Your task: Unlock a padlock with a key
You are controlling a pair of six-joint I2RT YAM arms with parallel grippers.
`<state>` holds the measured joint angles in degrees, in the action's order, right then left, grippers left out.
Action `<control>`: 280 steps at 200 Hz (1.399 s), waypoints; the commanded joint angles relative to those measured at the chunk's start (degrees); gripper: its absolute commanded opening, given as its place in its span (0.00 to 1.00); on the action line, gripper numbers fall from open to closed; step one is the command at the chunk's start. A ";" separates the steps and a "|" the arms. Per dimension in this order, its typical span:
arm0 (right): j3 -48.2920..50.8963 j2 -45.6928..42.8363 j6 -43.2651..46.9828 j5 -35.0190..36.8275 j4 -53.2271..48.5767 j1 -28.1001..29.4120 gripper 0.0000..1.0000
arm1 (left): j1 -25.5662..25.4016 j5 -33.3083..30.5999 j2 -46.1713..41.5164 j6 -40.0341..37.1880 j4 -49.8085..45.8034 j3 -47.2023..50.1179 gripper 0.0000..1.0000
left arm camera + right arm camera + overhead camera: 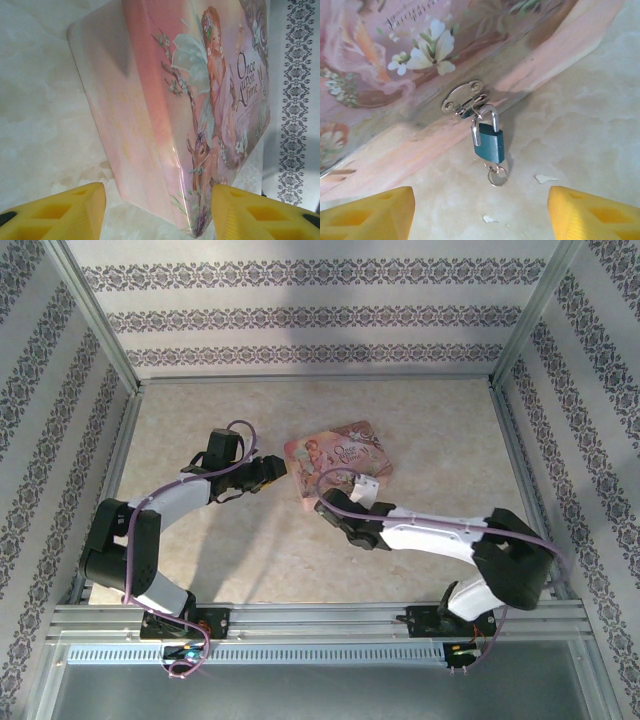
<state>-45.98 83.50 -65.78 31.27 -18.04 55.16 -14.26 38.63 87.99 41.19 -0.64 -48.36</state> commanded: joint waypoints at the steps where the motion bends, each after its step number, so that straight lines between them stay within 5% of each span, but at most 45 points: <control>1: 3.34 -7.33 8.07 3.64 0.57 0.07 0.72 | -0.53 -0.93 -2.69 -2.11 -3.54 -1.28 0.58; 24: 9.29 -16.34 23.02 -4.65 11.53 -3.89 0.76 | -0.57 -1.88 -4.30 -3.19 -6.06 -2.17 0.58; 48: 18.44 -24.29 27.80 -31.70 26.09 -15.52 0.74 | -0.53 -2.24 -5.75 -3.74 -7.67 -3.03 0.57; 63: 21.98 -27.64 27.22 -41.37 29.44 -21.62 0.75 | -0.53 -2.28 -6.24 -4.00 -8.52 -3.71 0.57; 120: 29.66 -26.09 24.79 -59.45 39.93 -30.65 0.81 | -0.63 -0.02 -6.34 -3.33 -8.29 -5.62 0.53; 164: 28.25 -15.50 25.20 -62.93 46.92 -32.48 0.84 | -2.37 2.17 -4.49 -1.44 -5.50 -7.45 0.46; 280: 20.14 0.81 23.66 -50.45 51.00 -26.44 0.97 | -7.08 3.43 6.01 -0.96 -2.75 -13.15 0.43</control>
<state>-23.64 82.54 -41.47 -23.09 30.72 27.57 -20.29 40.53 92.42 39.75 -5.45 -59.46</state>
